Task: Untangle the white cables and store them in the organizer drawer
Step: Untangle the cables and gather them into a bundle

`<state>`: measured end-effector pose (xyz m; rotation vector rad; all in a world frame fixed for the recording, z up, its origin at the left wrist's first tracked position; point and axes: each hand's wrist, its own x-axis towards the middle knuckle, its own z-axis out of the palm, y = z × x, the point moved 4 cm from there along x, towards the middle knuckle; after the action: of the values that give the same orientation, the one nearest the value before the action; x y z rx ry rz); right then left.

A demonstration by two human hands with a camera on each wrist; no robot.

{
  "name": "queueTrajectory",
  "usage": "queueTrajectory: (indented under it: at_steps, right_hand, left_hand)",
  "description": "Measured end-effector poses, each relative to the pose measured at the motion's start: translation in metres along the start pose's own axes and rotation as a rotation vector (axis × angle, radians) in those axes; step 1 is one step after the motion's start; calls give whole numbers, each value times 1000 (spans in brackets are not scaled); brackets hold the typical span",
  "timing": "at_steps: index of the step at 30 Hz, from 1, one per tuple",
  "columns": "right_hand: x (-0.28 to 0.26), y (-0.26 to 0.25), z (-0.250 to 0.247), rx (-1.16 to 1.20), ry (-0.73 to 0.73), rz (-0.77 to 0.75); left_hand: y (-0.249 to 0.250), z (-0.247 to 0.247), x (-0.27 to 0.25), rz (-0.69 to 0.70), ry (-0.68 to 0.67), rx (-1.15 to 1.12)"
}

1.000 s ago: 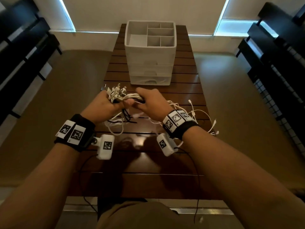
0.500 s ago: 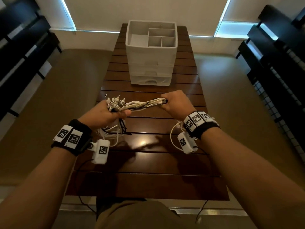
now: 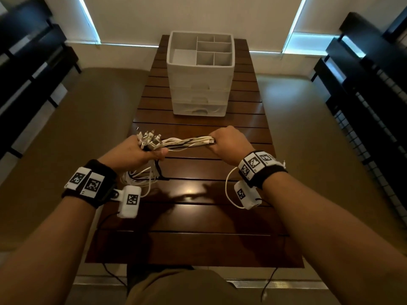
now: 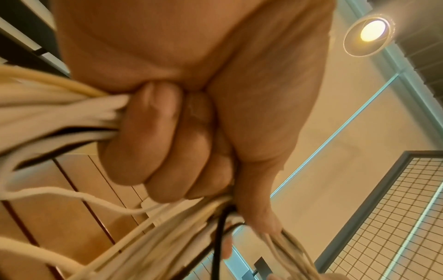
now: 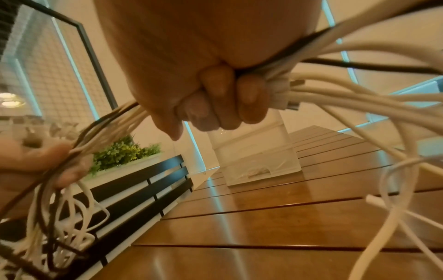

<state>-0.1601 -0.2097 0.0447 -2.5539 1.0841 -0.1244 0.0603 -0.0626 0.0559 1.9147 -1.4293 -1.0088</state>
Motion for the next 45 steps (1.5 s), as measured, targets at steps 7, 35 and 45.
queueTrajectory:
  at_steps: [7,35,45]
  right_hand:
    - [-5,-6,4,-49,-44,34]
    - [0,-44,-17,22,-101,-182]
    - [-6,23,-33,60,84,75]
  left_hand:
    - [21,-7,-19,15,109,-118]
    - [51,9,16,268,35,202]
    - [43,-8,8,223,144,163]
